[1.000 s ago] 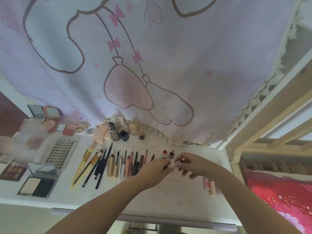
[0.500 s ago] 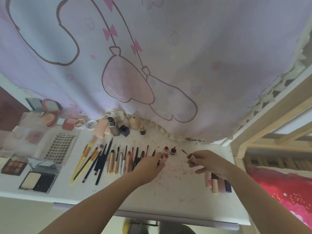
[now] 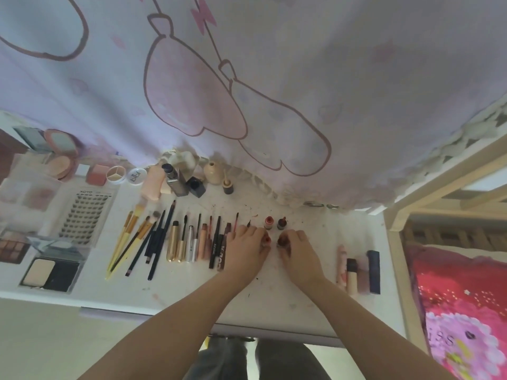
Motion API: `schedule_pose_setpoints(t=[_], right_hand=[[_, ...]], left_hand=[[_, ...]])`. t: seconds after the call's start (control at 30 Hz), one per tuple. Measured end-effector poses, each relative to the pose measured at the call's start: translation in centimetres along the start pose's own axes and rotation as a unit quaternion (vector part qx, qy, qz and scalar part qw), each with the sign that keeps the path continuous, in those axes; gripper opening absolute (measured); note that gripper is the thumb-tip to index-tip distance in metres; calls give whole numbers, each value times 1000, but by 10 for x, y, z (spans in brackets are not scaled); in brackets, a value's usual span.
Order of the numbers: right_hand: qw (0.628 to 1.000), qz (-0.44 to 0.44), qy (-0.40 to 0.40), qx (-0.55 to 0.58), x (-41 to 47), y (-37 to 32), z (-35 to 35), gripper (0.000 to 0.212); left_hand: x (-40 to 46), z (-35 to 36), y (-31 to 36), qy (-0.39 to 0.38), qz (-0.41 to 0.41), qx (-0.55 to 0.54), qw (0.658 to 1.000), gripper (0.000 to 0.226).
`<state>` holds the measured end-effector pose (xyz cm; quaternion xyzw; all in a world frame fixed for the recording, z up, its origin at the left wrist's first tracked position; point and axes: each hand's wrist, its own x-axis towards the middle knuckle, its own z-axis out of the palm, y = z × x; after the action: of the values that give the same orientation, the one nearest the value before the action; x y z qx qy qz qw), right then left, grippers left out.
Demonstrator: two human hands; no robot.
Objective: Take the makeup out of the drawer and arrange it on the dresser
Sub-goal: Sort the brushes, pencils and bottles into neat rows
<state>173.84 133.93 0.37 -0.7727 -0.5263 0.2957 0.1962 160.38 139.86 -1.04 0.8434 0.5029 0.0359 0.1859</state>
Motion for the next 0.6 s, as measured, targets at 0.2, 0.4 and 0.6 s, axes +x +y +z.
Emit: schedule_pose_setpoints(t=[0.2,0.4,0.6], right_hand=[[999,15,-38,10,-1,3,-13,37],[996,64,-17,-67,10,48,-84,22],[946,119,-125,-275,23,71,-104,34]], left_hand=[[-2,-6,5,-1,-12,-2,1000,38],[-33,-32,7,91,80,-4,993,41],[-25,-8,91,0,205,-36,978,24]])
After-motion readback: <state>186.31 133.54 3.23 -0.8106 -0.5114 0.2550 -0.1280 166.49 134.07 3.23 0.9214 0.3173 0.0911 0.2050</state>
